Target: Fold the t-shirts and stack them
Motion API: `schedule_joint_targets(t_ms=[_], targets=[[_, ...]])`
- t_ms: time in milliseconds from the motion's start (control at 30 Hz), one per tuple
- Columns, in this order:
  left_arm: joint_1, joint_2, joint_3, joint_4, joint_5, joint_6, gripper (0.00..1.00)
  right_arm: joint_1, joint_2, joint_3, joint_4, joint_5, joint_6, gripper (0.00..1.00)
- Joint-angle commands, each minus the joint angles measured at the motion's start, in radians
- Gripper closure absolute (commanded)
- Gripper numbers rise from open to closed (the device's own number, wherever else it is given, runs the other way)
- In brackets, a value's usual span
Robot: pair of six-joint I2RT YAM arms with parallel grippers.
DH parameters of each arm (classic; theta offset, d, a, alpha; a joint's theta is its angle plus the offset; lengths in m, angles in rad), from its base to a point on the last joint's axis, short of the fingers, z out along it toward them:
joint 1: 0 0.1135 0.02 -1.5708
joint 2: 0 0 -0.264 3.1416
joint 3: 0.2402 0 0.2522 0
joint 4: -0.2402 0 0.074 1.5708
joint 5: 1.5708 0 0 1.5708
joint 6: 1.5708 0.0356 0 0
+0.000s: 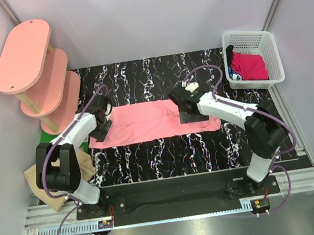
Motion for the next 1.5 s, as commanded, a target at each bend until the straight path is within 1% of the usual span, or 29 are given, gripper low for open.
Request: schedule_joint_targets(t_ms=[0,67,167,267,333,433,500,700,800,1100,1267,1367,1467], targets=[[-0.005,0.001,0.102,-0.042,0.041,-0.037,0.32,-0.015,0.038,-0.048,0.029,-0.061,0.099,0.25],[-0.025,0.035,0.155,-0.071,0.094,-0.049,0.32,-0.035,0.056,-0.056,0.04,-0.071,0.108,0.26],[-0.056,0.093,0.209,-0.081,0.134,-0.052,0.32,-0.071,0.098,-0.05,0.058,-0.08,0.115,0.27],[-0.073,0.167,0.27,-0.085,0.157,-0.048,0.32,-0.116,0.112,-0.052,0.081,-0.109,0.112,0.28],[-0.082,0.219,0.313,-0.096,0.17,-0.048,0.33,-0.13,0.11,-0.05,0.092,-0.147,0.105,0.29],[-0.091,0.274,0.338,-0.094,0.164,-0.049,0.34,-0.136,0.102,-0.058,0.101,-0.179,0.101,0.3],[-0.091,0.296,0.335,-0.087,0.157,-0.046,0.34,-0.142,0.113,-0.059,0.109,-0.189,0.102,0.3],[-0.086,0.337,0.243,0.007,0.059,-0.003,0.34,-0.168,0.17,-0.073,0.138,-0.227,0.095,0.32],[-0.08,0.342,0.203,0.037,0.033,0.009,0.34,-0.177,0.19,-0.091,0.149,-0.235,0.09,0.34],[-0.076,0.341,0.088,0.128,-0.086,0.055,0.35,-0.217,0.164,-0.173,0.169,-0.199,0.047,0.34],[-0.071,0.341,0.082,0.136,-0.102,0.046,0.35,-0.255,0.172,-0.205,0.201,-0.215,0.02,0.34],[-0.088,0.334,0.114,0.087,-0.08,-0.001,0.35,-0.268,0.164,-0.18,0.196,-0.241,0.02,0.36],[-0.131,0.304,0.142,0.019,-0.016,-0.053,0.35,-0.275,0.153,-0.141,0.192,-0.238,0.015,0.37]])
